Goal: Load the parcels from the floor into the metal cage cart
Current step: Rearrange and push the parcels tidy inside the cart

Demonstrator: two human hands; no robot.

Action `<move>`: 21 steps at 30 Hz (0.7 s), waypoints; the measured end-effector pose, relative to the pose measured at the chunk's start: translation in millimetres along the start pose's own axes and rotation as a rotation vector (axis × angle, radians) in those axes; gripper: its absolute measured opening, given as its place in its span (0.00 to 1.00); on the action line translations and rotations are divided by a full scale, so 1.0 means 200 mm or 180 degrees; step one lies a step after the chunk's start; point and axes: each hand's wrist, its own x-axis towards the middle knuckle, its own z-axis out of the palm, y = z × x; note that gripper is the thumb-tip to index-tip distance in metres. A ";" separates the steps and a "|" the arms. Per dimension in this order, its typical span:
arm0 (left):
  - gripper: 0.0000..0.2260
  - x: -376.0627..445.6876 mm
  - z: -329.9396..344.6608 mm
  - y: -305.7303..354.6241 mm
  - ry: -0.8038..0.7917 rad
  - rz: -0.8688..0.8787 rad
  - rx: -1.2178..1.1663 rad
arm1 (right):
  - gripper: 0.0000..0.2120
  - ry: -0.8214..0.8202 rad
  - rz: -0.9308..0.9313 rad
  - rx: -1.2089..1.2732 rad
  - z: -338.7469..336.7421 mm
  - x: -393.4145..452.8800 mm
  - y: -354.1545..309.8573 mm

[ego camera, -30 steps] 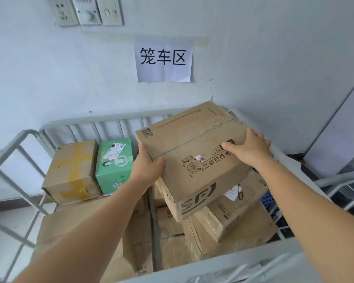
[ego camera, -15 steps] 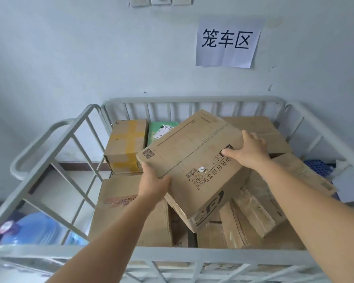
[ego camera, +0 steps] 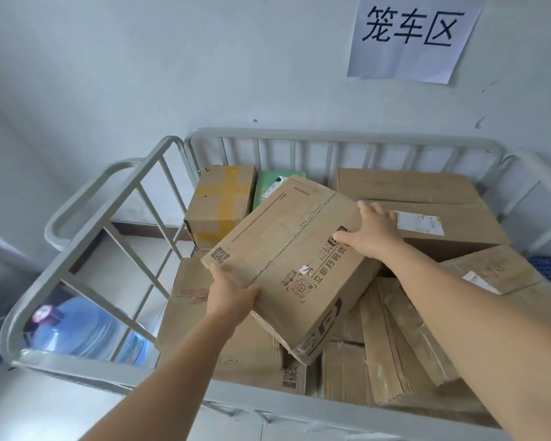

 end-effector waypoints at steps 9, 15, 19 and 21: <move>0.30 0.14 -0.02 -0.02 -0.0032 0.0139 0.0831 | 0.47 0.0405 0.0096 0.0639 0.20 0.02 0.00; 0.48 0.36 -0.09 -0.01 -0.0087 0.0476 0.1695 | 0.56 0.0910 0.1032 0.1783 0.33 -0.06 -0.11; 0.57 0.49 -0.14 0.05 -0.0435 0.0968 0.2306 | 0.56 0.0969 0.1224 0.2188 0.41 -0.10 -0.15; 0.58 0.51 -0.15 0.08 -0.0616 0.1038 0.2281 | 0.56 0.0912 0.1322 0.2379 0.45 -0.15 -0.16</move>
